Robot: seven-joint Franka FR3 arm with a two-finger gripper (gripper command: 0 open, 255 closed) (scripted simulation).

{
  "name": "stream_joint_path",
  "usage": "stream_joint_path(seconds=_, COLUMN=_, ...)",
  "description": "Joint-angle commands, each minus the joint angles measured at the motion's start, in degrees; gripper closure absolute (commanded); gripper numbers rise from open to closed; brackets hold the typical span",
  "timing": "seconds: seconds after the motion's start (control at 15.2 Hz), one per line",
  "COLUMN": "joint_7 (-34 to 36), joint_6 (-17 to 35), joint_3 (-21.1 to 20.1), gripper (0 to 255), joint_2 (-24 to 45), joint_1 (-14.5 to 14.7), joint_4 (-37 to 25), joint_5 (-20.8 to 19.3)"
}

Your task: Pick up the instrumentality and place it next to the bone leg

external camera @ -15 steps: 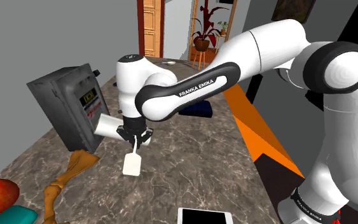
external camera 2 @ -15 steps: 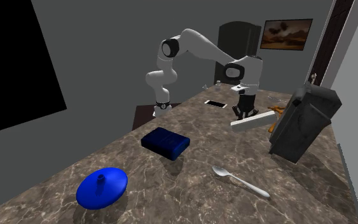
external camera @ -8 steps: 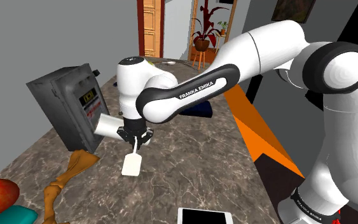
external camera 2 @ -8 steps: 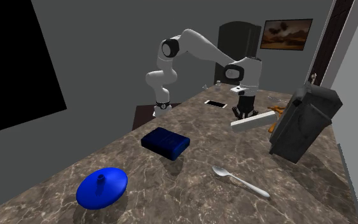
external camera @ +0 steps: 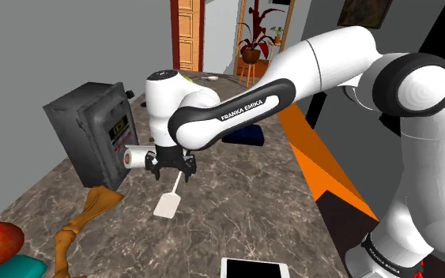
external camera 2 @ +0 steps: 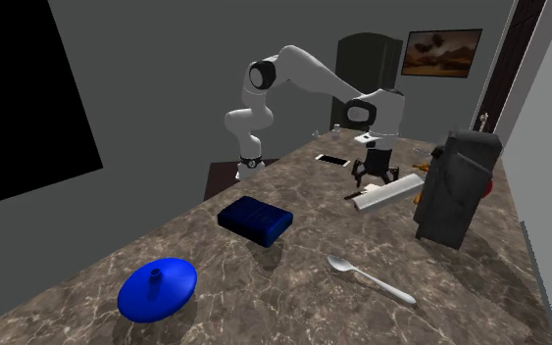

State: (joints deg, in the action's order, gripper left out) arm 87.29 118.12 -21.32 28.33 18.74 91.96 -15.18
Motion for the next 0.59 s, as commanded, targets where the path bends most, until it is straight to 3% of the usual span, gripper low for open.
stream_joint_path(seconds=0.0, joint_7=-0.39, joint_6=-2.48, joint_3=-0.37, gripper=0, joint_2=-1.35, joint_1=-0.07, joint_4=-1.33, joint_5=0.64)
stream_joint_path(seconds=0.53, joint_7=-0.57, joint_6=-3.73, joint_3=-0.51, gripper=0, joint_2=-1.86, joint_1=-0.06, joint_4=-2.11, joint_5=0.91)
